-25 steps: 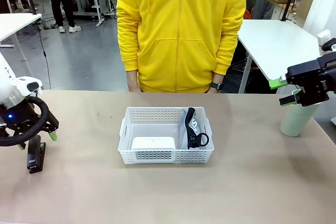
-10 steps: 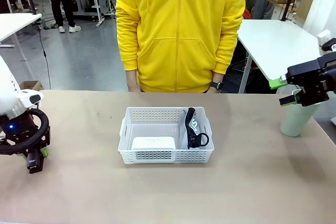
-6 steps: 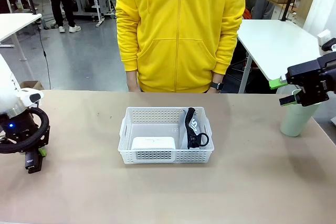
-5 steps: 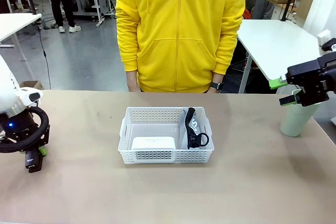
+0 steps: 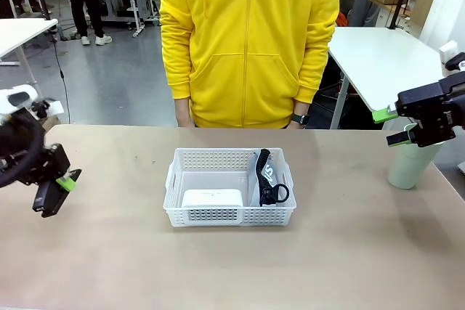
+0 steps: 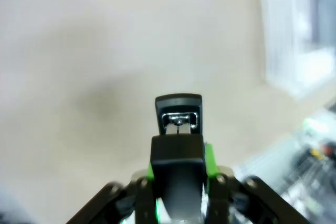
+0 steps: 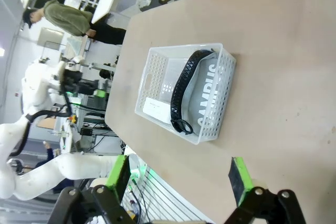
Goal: Efficiently arrange items inside the basket to fit them all.
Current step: Pick up the Stapler and place it inside the Organizing basket.
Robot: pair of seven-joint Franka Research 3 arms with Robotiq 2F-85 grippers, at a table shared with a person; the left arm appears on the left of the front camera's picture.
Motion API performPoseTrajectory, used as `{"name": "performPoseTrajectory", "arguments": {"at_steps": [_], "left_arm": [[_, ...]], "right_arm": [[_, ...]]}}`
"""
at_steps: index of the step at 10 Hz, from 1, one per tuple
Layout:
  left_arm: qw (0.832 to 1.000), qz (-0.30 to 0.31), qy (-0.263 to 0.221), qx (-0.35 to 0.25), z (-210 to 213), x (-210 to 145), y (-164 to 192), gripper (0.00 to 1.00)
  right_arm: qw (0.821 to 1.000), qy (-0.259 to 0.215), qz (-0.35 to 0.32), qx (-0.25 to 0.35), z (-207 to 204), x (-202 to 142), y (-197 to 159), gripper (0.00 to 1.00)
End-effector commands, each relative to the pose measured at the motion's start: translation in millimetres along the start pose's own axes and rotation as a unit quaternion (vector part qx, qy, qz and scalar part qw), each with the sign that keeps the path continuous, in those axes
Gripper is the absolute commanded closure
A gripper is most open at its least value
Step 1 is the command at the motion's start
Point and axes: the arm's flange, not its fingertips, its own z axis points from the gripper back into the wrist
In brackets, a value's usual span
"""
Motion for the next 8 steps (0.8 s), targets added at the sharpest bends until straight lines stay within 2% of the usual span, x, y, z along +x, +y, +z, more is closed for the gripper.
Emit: {"name": "performPoseTrajectory", "arguments": {"at_steps": [1, 2, 4, 5, 6, 7, 8], "left_arm": [[0.977, -0.150, 0.049, -0.140, 34, -28, 6, 1.00], [0.967, -0.184, 0.016, -0.178, 35, -30, 9, 1.00], [0.948, -0.226, -0.088, -0.206, 33, -34, 8, 1.00], [0.938, -0.219, -0.126, -0.238, 30, -33, 6, 1.00], [0.942, -0.116, -0.213, -0.233, 28, -25, 3, 1.00], [0.951, -0.215, -0.091, -0.204, 41, -35, 8, 1.00], [0.951, -0.215, -0.091, -0.204, 41, -35, 8, 1.00]], "right_arm": [[1.000, -0.008, 0.005, 0.013, -2, 2, 0, 0.00], [1.000, -0.008, 0.005, 0.013, -2, 2, 0, 0.00], [1.000, -0.008, 0.005, 0.013, -2, 2, 0, 0.00], [1.000, -0.008, 0.005, 0.013, -2, 2, 0, 0.00], [1.000, -0.008, 0.005, 0.013, -2, 2, 0, 0.00], [1.000, -0.008, 0.005, 0.013, -2, 2, 0, 0.00], [1.000, -0.008, 0.005, 0.013, -2, 2, 0, 0.00]]}}
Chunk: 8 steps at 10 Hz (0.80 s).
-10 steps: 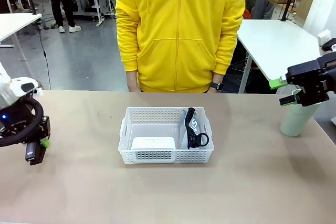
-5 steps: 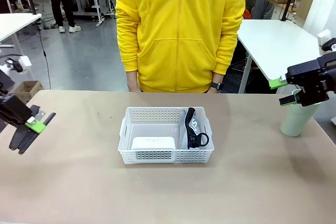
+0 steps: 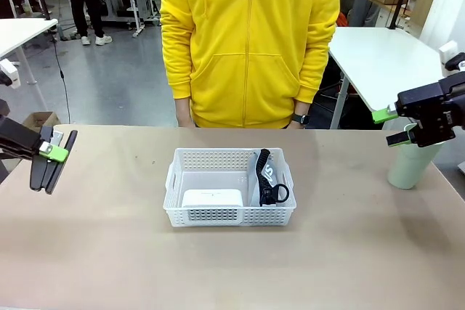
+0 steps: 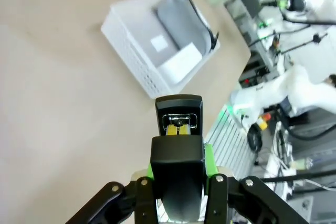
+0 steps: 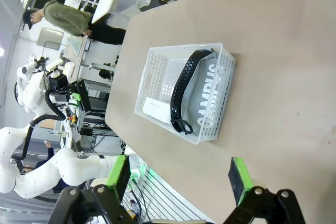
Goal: Efficiently arrange items inside the basket to fit them all.
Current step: Pick up the Stapler and place it inside the Organizing basket.
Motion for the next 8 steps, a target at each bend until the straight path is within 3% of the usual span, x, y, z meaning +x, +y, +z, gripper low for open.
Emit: {"name": "performPoseTrajectory", "arguments": {"at_steps": [1, 3, 4, 5, 6, 7, 8], "left_arm": [[0.999, -0.021, 0.041, 0.003, 5, -1, -5, 1.00], [0.999, -0.021, 0.041, 0.003, 5, -1, -5, 1.00], [0.999, -0.010, 0.034, 0.005, -2, -2, -3, 0.63], [0.997, -0.067, 0.012, 0.022, -23, 23, -27, 0.63], [0.993, -0.104, 0.022, 0.053, -51, 48, -53, 0.63], [0.988, -0.129, 0.060, 0.063, -86, 67, -78, 0.63], [0.978, -0.151, 0.085, 0.119, -125, 82, -96, 0.63]], "right_arm": [[1.000, -0.008, 0.006, 0.013, -2, 2, 0, 0.00], [1.000, -0.008, 0.006, 0.013, -2, 2, 0, 0.00], [1.000, -0.008, 0.006, 0.013, -2, 2, 0, 0.00], [1.000, -0.008, 0.006, 0.013, -2, 2, 0, 0.00], [1.000, -0.008, 0.006, 0.013, -2, 2, 0, 0.00], [1.000, -0.008, 0.006, 0.013, -2, 2, 0, 0.00], [1.000, -0.008, 0.006, 0.013, -2, 2, 0, 0.00]]}}
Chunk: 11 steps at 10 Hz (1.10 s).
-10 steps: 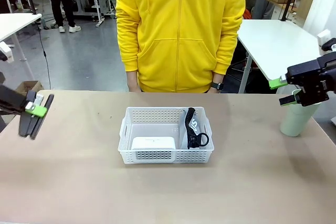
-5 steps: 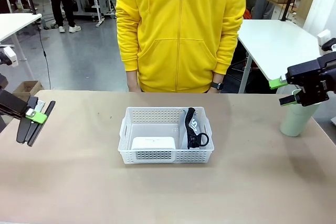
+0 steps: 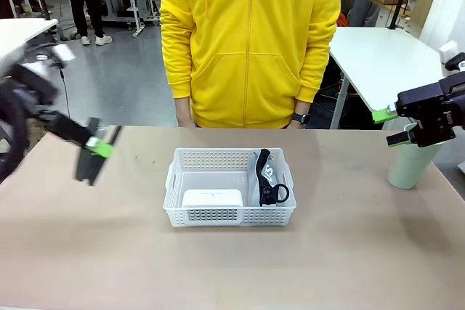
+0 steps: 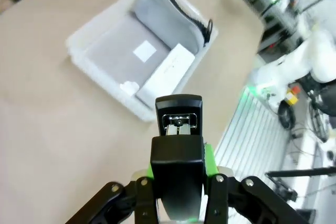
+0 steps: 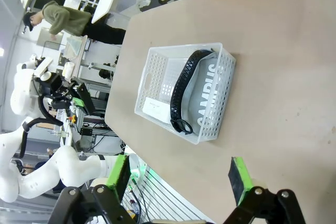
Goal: Efficiently arrange items inside the basket to fit them all.
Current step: Pick up the Stapler and place it inside the Organizing basket.
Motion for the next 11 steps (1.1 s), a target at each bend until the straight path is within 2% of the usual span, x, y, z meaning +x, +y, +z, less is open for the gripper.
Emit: {"name": "performPoseTrajectory", "arguments": {"at_steps": [1, 3, 4, 5, 6, 8, 9, 10, 11], "left_arm": [[0.993, -0.041, 0.049, 0.102, -66, 52, -23, 0.63], [0.974, -0.095, 0.086, 0.187, -129, 100, -50, 0.63], [0.967, -0.109, 0.105, 0.206, -151, 116, -59, 0.63], [0.956, -0.139, 0.084, 0.246, -169, 131, -63, 0.63], [0.946, -0.158, 0.086, 0.270, -178, 140, -60, 0.63], [0.941, -0.173, 0.140, 0.255, -192, 144, -48, 0.63], [0.934, -0.187, 0.138, 0.269, -200, 141, -45, 0.63], [0.947, -0.165, 0.132, 0.242, -198, 138, -47, 0.63], [0.937, -0.186, 0.129, 0.266, -195, 134, -38, 0.63]], "right_arm": [[1.000, -0.008, 0.006, 0.014, -2, 2, 0, 0.00], [1.000, -0.008, 0.006, 0.014, -2, 2, 0, 0.00], [1.000, -0.008, 0.006, 0.014, -2, 2, 0, 0.00], [1.000, -0.008, 0.006, 0.014, -2, 2, 0, 0.00], [1.000, -0.008, 0.006, 0.014, -2, 2, 0, 0.00], [1.000, -0.008, 0.006, 0.014, -2, 2, 0, 0.00], [1.000, -0.008, 0.006, 0.014, -2, 2, 0, 0.00], [1.000, -0.008, 0.006, 0.014, -2, 2, 0, 0.00], [1.000, -0.008, 0.006, 0.014, -2, 2, 0, 0.00]]}}
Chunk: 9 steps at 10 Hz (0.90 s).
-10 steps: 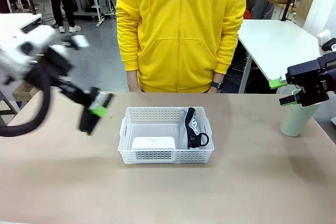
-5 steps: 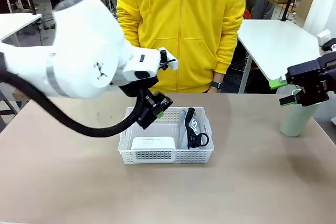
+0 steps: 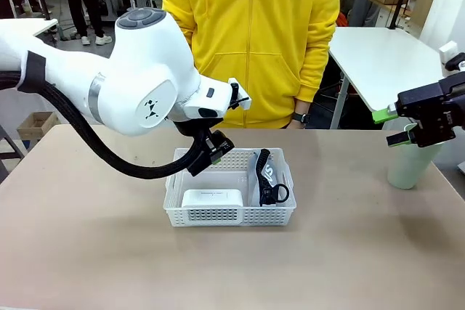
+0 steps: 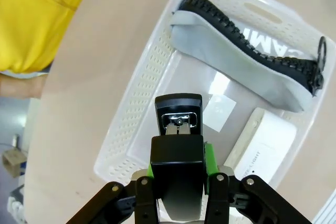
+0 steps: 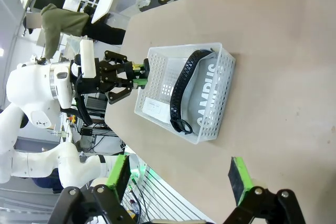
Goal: Efficiently arrange items inside the basket to fit them all.
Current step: Pick up the Stapler and place it inside the Organizing basket.
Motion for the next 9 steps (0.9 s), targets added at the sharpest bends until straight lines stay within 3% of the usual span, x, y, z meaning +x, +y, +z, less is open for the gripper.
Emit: {"name": "performPoseTrajectory", "arguments": {"at_steps": [1, 3, 4, 5, 6, 9], "left_arm": [[1.000, 0.002, -0.008, 0.010, 8, -1, 4, 0.63], [1.000, 0.000, -0.001, 0.001, 0, 0, 1, 0.63], [0.998, 0.035, -0.033, 0.029, -4, -5, 1, 0.63], [0.998, 0.024, -0.044, 0.047, -17, 0, -2, 0.63], [0.999, -0.014, -0.035, 0.030, -28, 4, -6, 0.63], [0.998, -0.035, 0.023, 0.037, -56, 13, -8, 0.63]], "right_arm": [[1.000, -0.008, 0.006, 0.014, -2, 2, 0, 0.00], [1.000, -0.008, 0.006, 0.014, -2, 2, 0, 0.00], [1.000, -0.008, 0.006, 0.014, -2, 2, 0, 0.00], [1.000, -0.008, 0.006, 0.014, -2, 2, 0, 0.00], [1.000, -0.008, 0.006, 0.014, -2, 2, 0, 0.00], [1.000, -0.008, 0.006, 0.014, -2, 2, 0, 0.00]]}}
